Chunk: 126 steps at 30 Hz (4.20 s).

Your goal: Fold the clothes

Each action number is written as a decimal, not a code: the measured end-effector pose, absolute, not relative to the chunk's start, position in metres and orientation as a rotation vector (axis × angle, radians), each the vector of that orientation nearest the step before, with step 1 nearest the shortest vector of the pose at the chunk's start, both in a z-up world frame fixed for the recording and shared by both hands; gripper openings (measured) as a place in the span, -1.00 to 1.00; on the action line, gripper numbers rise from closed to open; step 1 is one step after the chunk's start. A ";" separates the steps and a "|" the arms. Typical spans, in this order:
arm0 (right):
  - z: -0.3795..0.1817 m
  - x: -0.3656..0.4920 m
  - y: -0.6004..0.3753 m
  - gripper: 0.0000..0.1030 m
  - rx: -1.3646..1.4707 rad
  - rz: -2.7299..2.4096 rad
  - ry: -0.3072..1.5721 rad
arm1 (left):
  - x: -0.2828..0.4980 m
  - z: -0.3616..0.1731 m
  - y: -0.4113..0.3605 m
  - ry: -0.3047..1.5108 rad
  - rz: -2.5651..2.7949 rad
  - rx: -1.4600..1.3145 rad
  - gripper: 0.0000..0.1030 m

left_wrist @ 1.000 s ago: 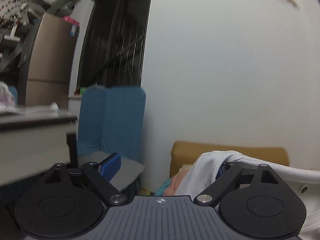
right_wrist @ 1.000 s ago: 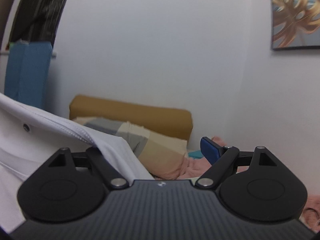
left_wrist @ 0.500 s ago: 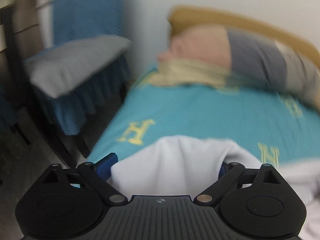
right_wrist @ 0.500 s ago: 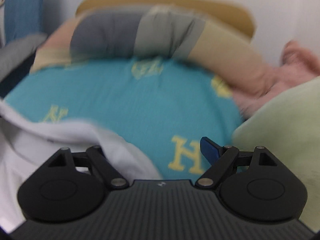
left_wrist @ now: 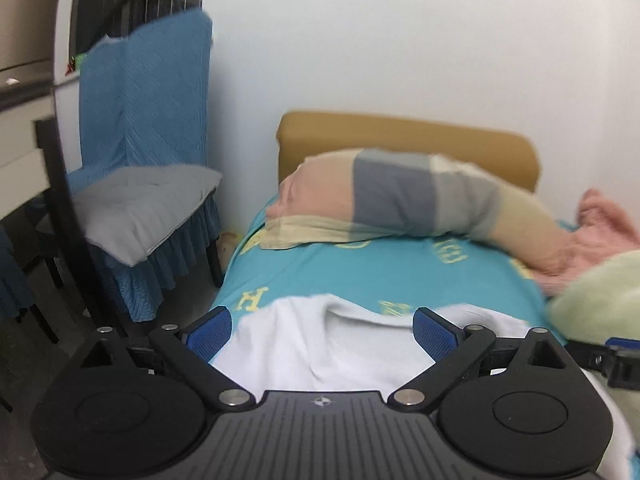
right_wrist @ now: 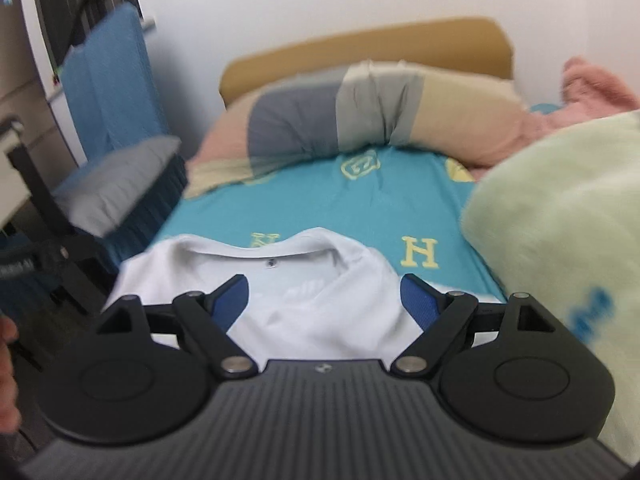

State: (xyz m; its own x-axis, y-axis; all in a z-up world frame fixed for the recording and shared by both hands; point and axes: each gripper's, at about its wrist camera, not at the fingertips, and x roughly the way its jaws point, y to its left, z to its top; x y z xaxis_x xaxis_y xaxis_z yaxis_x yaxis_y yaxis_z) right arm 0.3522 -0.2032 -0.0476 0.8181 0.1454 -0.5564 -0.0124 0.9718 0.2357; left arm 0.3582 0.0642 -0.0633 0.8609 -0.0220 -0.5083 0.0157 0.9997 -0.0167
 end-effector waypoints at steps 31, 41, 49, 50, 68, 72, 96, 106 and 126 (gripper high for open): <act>-0.025 0.076 -0.223 0.64 0.311 0.136 0.402 | 0.124 -0.004 0.050 0.570 0.020 -0.098 0.95; -0.041 0.081 -0.216 0.65 0.188 0.126 0.380 | 0.156 -0.050 0.081 0.669 0.096 -0.090 0.94; -0.065 0.095 -0.229 0.65 0.260 0.104 0.423 | 0.190 -0.078 0.113 0.743 0.192 -0.116 0.94; -0.067 0.096 -0.230 0.65 0.273 0.096 0.422 | 0.197 -0.079 0.120 0.741 0.214 -0.141 0.94; -0.115 0.137 -0.225 0.65 0.241 0.034 0.424 | 0.318 -0.156 0.163 0.650 0.234 -0.378 0.70; -0.123 0.147 -0.220 0.65 0.238 0.057 0.442 | 0.344 -0.169 0.159 0.625 0.216 -0.345 0.60; -0.147 0.147 -0.214 0.65 0.249 -0.012 0.514 | 0.392 -0.142 0.035 0.650 0.274 0.348 -0.92; -0.158 0.152 -0.249 0.65 0.307 -0.221 0.536 | 0.352 -0.152 -0.084 0.595 -0.066 0.471 -0.93; -0.162 0.154 -0.253 0.65 0.360 -0.254 0.631 | 0.318 -0.128 0.071 0.602 -0.057 -0.392 0.46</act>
State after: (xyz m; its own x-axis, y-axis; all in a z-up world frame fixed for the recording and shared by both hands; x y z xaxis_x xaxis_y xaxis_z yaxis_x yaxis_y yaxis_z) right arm 0.1542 -0.2525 -0.1617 0.7801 -0.1220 -0.6137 0.3379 0.9076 0.2491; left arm 0.3175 0.0707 -0.1279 0.8249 -0.1654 -0.5405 -0.0604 0.9249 -0.3753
